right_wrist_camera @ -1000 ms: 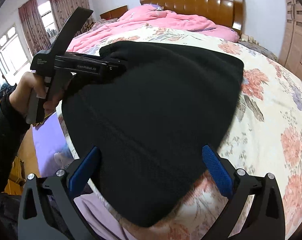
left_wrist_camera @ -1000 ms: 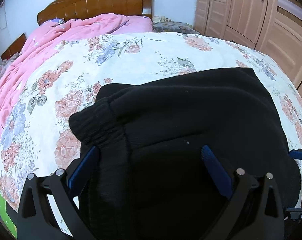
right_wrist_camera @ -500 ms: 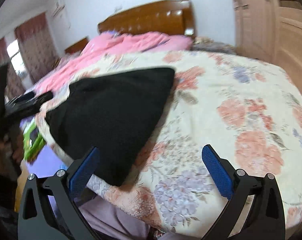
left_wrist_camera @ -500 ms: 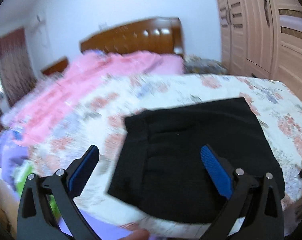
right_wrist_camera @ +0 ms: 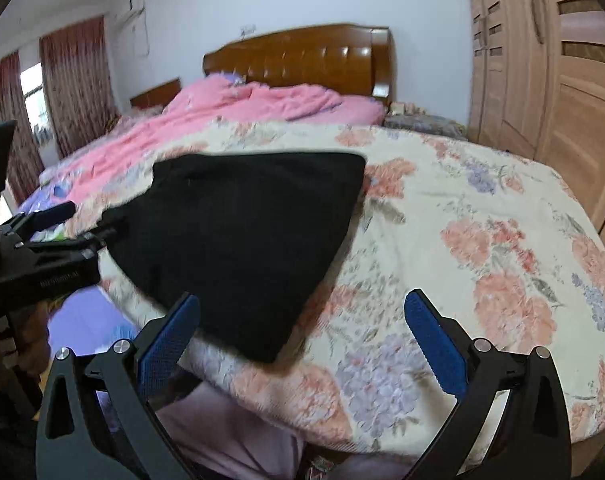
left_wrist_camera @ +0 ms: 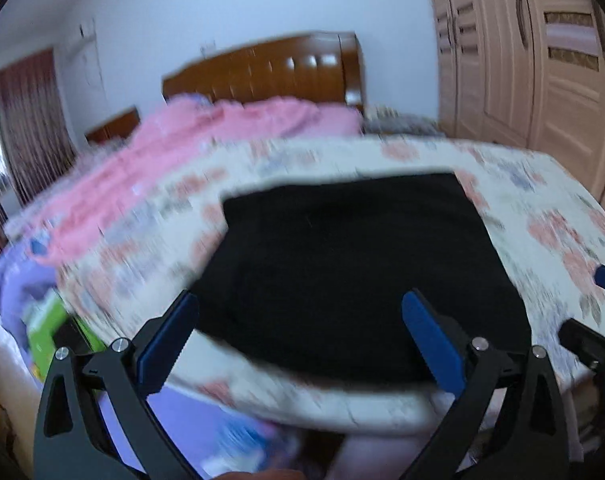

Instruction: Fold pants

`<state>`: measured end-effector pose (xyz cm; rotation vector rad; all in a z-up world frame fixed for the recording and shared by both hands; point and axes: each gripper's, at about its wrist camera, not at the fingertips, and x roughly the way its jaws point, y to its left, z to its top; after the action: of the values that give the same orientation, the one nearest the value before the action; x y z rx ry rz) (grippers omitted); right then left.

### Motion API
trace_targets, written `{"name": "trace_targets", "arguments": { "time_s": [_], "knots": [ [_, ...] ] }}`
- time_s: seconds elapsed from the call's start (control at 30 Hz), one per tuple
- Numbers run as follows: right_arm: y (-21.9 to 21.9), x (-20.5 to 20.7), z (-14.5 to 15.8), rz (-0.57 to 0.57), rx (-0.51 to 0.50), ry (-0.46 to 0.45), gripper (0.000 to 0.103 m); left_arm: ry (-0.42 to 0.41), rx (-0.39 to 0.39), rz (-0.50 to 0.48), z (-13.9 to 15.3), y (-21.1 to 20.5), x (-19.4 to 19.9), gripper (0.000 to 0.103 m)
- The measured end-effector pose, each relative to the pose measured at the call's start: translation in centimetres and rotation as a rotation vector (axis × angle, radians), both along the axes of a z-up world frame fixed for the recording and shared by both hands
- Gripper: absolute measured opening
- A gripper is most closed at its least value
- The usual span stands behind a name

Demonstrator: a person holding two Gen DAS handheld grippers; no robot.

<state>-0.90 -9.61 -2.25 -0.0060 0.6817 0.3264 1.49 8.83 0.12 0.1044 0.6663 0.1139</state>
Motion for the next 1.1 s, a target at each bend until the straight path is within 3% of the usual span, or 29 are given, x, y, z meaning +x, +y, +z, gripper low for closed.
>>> {"name": "trace_targets", "arguments": {
  "time_s": [0.2, 0.53, 1.1],
  "knots": [
    [0.9, -1.3, -0.5, 0.039, -0.036, -0.015, 0.098, 0.030, 0.010, -0.038, -2.1, -1.2, -1.6, 0.102],
    [-0.4, -2.9, -0.5, 0.011, -0.004, -0.030, 0.098, 0.004, -0.043, -0.011, -1.7, -0.2, -2.3, 0.102],
    [-0.1, -2.8, -0.6, 0.023, -0.019, -0.025, 0.098, 0.010, -0.041, -0.018, -1.8, -0.3, -2.2, 0.102]
  ]
}}
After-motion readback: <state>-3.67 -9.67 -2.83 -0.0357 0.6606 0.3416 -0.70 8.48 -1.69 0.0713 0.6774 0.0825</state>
